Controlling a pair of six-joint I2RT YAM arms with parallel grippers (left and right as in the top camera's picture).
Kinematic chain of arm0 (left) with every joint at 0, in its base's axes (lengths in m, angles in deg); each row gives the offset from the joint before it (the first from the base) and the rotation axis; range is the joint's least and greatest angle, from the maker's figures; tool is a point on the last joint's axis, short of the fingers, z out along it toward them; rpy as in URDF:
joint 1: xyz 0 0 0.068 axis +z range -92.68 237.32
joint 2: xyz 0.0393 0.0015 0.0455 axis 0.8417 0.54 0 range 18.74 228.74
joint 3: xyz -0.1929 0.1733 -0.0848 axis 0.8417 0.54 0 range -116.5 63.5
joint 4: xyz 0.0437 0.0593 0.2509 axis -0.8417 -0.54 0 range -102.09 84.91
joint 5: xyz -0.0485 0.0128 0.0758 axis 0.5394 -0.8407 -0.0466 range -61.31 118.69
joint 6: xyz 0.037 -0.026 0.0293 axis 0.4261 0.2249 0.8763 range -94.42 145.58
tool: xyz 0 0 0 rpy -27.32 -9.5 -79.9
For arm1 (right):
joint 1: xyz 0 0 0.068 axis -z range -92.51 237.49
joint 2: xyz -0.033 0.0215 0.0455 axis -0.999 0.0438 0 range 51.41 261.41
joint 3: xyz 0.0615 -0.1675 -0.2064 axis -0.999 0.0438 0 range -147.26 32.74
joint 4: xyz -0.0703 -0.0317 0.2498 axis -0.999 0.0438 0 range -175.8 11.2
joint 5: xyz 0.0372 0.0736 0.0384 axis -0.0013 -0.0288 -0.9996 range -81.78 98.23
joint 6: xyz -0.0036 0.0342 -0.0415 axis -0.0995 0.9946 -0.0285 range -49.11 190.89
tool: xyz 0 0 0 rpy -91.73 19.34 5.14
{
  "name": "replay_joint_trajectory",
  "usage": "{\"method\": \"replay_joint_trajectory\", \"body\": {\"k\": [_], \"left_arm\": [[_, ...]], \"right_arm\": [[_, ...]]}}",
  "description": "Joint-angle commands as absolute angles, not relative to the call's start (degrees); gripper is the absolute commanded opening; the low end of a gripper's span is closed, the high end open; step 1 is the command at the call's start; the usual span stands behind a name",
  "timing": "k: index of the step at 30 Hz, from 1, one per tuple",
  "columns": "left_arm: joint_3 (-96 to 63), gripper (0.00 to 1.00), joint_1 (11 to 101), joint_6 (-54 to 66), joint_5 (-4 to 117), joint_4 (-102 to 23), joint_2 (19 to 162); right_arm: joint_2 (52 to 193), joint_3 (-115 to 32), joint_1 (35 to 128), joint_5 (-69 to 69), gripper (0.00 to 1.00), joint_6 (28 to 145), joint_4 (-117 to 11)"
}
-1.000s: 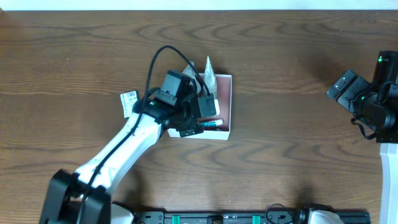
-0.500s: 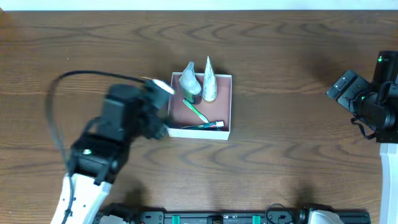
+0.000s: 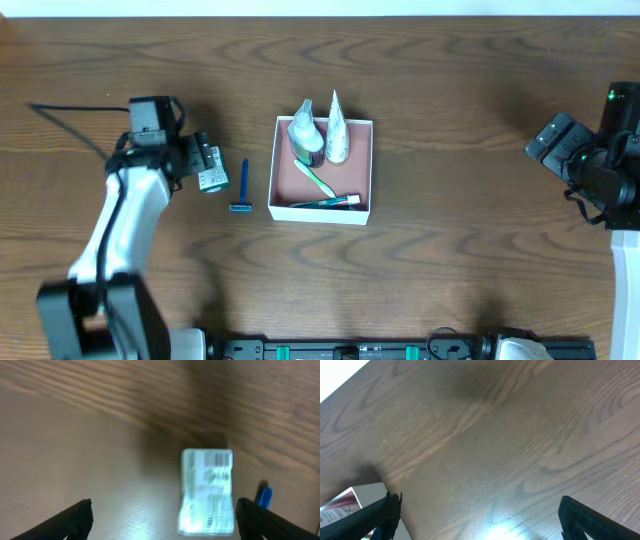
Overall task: Pack container
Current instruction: 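Move the left gripper to the green-white soap bar and grasp it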
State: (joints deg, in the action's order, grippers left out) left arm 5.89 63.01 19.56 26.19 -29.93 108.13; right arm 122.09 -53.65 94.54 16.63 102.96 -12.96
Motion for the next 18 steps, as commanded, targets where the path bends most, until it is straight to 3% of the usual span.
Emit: {"method": "replay_joint_trajectory", "body": {"k": [1, 15, 18], "left_arm": [[5.24, 0.91, 63.07, 18.01, 31.35, -27.75, 113.61], [5.24, 0.91, 63.01, 18.44, 32.83, -22.5, 123.56], [5.24, 0.84, 63.03, 18.73, 32.83, -22.5, 123.99]], "right_arm": [[121.91, -53.65, 94.93, 16.8, 0.99, 103.64, -12.9], [121.91, -53.65, 94.93, 16.8, 0.99, 103.62, -12.9], [121.91, -53.65, 94.93, 16.8, 0.99, 103.62, -12.9]]}}
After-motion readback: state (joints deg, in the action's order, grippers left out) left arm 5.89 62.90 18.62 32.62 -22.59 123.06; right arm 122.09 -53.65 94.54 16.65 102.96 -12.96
